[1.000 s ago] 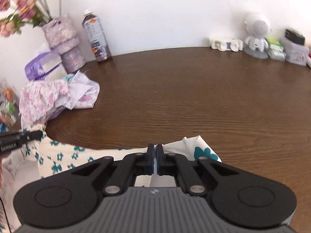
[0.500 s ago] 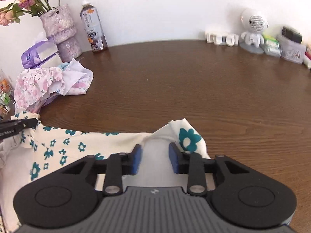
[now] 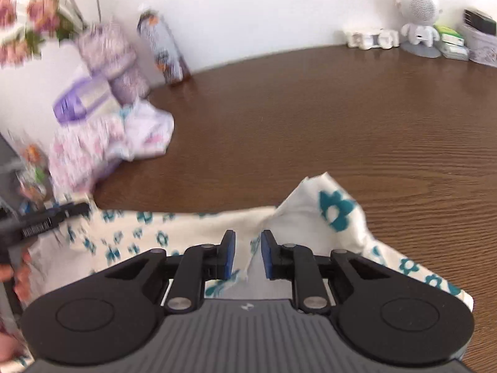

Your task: Fold clothes

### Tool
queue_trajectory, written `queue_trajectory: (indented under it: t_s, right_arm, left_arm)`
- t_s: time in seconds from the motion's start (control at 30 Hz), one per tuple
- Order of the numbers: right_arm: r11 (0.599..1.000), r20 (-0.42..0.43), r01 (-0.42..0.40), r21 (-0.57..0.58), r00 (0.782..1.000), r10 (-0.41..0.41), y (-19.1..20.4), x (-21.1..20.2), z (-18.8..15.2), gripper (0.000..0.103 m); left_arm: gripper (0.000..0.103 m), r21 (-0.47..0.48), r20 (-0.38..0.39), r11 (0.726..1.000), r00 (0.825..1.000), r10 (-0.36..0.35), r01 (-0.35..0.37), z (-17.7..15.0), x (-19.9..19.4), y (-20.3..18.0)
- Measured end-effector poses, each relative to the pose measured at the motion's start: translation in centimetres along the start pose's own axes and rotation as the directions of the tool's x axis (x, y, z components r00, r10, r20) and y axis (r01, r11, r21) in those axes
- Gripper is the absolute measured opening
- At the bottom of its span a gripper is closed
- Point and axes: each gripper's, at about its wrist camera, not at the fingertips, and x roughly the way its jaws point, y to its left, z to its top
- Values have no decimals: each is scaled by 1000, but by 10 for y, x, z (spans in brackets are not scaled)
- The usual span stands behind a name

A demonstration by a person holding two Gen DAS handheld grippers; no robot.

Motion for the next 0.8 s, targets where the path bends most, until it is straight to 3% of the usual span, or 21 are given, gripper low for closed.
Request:
queue_trajectory:
  t_s: [0.07, 0.23, 0.33, 0.43, 0.47, 0.5, 0.53, 0.67, 0.8]
  right_arm:
    - [990, -5, 84, -112, 996, -85, 18, 2, -1, 0]
    - [977, 27, 163, -136, 987, -161, 11, -9, 4, 0]
    - [985, 16, 144, -97, 990, -144, -1, -12, 7, 0]
    - [999, -25, 37, -19, 999, -37, -6, -12, 4, 13]
    - [1000, -29, 24, -19, 999, -24, -3, -13, 1, 30]
    - [999, -34, 24, -32, 999, -25, 2, -13, -1, 37]
    - [999, -38, 25, -45, 999, -26, 6, -13, -3, 36]
    - [988, -57, 46, -146, 997, -54, 28, -10, -10, 4]
    - [978, -36, 90, -186, 995, -98, 36, -13, -10, 3]
  left_arm:
    - [31, 3, -3, 1000, 1000, 3, -3, -2, 3, 0]
    - [31, 23, 29, 1000, 1000, 4, -5, -2, -6, -5]
    - [31, 43, 30, 999, 1000, 5, -7, -3, -6, -8]
    - [32, 26, 19, 1000, 1000, -3, 3, -6, -4, -7]
    - [33, 20, 18, 1000, 1000, -8, 8, -6, -4, -7]
    - [34, 17, 17, 1000, 1000, -11, 11, -6, -5, -6]
    - [34, 17, 14, 1000, 1000, -13, 13, -6, -5, -6]
    - [34, 11, -4, 1000, 1000, -20, 20, -5, -7, -7]
    - [32, 33, -35, 999, 999, -14, 15, -6, -6, -11]
